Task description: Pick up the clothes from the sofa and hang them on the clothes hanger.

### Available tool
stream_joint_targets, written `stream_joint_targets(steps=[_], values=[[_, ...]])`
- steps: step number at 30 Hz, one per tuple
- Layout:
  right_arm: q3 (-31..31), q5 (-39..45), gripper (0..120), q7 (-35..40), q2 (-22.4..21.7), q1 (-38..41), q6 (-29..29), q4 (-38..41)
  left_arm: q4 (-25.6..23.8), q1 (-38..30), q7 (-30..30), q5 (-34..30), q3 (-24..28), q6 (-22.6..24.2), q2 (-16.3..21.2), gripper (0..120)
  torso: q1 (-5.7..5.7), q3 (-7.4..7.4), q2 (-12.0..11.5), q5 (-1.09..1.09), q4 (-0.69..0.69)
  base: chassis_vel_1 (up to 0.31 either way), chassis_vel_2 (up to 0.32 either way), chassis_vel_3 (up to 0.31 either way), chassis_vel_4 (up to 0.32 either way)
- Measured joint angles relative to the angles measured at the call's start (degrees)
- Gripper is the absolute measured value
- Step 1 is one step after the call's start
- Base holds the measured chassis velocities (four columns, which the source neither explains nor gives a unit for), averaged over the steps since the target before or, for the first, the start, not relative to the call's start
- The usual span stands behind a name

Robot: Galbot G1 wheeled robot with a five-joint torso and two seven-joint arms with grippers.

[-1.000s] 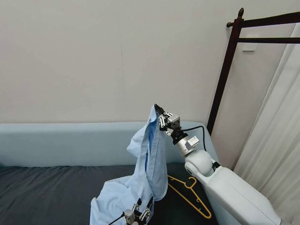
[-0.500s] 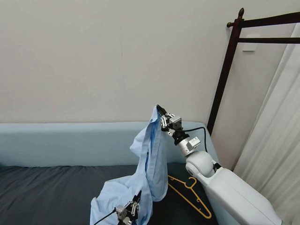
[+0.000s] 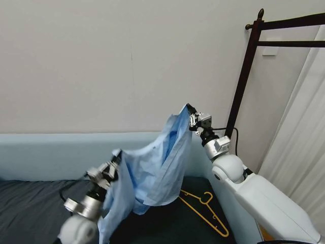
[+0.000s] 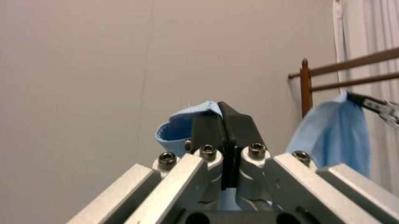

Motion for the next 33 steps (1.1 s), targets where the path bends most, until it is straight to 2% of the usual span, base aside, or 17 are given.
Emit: stream_joint_targets(steps=[1,2,3,4,5,8,10,11,12,14,17,18,21,23,27,33], values=[[0.1,0.3,0,0.0,0.0,0.2,0.0,0.2,-0.6,-0.5,-0.8,-0.6,-0.1,0.1,1.2,0,0.0,0.0,0.0,-0.01,0.01,0.0,0.0,0.0,0.0],[0.4,1.1,0,0.0,-0.1,0.9,0.0,1.0,-2.3,-2.0,-2.8,-2.3,-0.5,0.5,4.4,0,0.0,0.0,0.0,-0.01,0.02,0.0,0.0,0.0,0.0],[0.4,1.1,0,0.0,-0.1,0.9,0.0,1.0,-2.3,-2.0,-2.8,-2.3,-0.5,0.5,4.4,0,0.0,0.0,0.0,-0.01,0.02,0.0,0.0,0.0,0.0],[0.6,2.2,0,-0.2,-0.1,1.5,0.3,1.9,-3.6,-3.5,-4.4,-3.9,-0.9,0.8,7.3,0,0.0,-0.01,0.0,-0.01,0.03,0.0,0.0,0.0,0.0],[1.1,4.1,0,-1.3,-0.3,2.4,1.2,3.6,-5.2,-6.0,-6.3,-5.7,-1.9,1.3,11.8,0,0.0,0.0,0.0,0.0,0.03,0.0,0.0,0.0,0.0],[2.3,8.9,0,-5.5,-1.0,4.2,3.3,7.5,-7.2,-9.2,-8.4,-6.4,-4.7,2.8,17.7,0,0.0,0.0,0.0,-0.01,0.02,0.0,0.0,0.0,0.0],[2.7,10.4,0,-8.0,-1.7,4.1,4.3,9.1,-7.9,-9.2,-9.1,-4.5,-6.4,3.9,19.0,0,0.0,-0.01,0.0,0.0,0.02,0.0,0.0,0.0,0.0],[2.6,10.2,0,-9.3,-2.7,1.8,4.6,10.5,-7.8,-7.0,-9.5,-0.1,-7.6,4.9,19.1,0,-0.02,-0.02,0.0,-0.01,0.02,0.0,0.0,0.0,0.0],[2.6,10.2,0,-9.3,-2.7,1.8,4.6,10.5,-7.8,-7.0,-9.5,-0.1,-7.6,4.9,19.1,0,-0.02,-0.02,0.0,-0.01,0.02,0.0,0.0,0.0,0.0],[2.3,4.9,0,-8.7,-3.8,-5.5,3.2,10.8,-6.3,-2.9,-11.6,8.1,-7.1,6.8,16.3,0,-0.01,0.0,0.0,0.0,0.04,0.0,0.0,0.0,0.0],[2.1,-1.1,0,-6.4,-4.2,-13.4,0.4,10.0,-3.1,0.5,-14.1,15.7,-5.9,9.5,11.3,0,-0.01,0.0,0.0,-0.02,-0.02,0.0,0.0,0.0,0.0],[2.1,-1.1,0,-6.4,-4.2,-13.4,0.4,10.0,-3.1,0.5,-14.1,15.7,-5.9,9.5,11.3,0,-0.01,0.0,0.0,-0.02,-0.02,0.0,0.0,0.0,0.0],[1.9,-5.7,0,-4.6,-3.4,-21.0,-1.5,8.6,-1.3,5.2,-14.8,20.7,-5.4,12.5,8.2,0,-0.01,0.0,0.0,0.0,0.0,0.0,0.0,0.0,0.0],[1.9,-6.4,0,-4.5,-3.1,-22.3,-1.7,8.4,-1.2,6.2,-14.7,21.4,-5.4,13.1,7.9,0,-0.01,0.0,0.0,0.0,0.01,0.0,0.0,0.0,0.0],[1.6,-12.2,0,-4.4,-1.9,-30.4,-2.9,6.5,0.1,13.3,-12.0,26.6,-5.4,15.2,7.3,0,-0.02,-0.01,0.0,0.01,0.03,0.0,0.0,0.0,0.0],[-0.8,-13.4,0,-4.1,-1.5,-34.5,-4.1,3.6,0.7,15.8,-8.0,27.6,-5.7,15.9,6.9,0,-0.02,-0.01,0.0,0.01,0.01,0.0,0.0,0.0,0.0]])
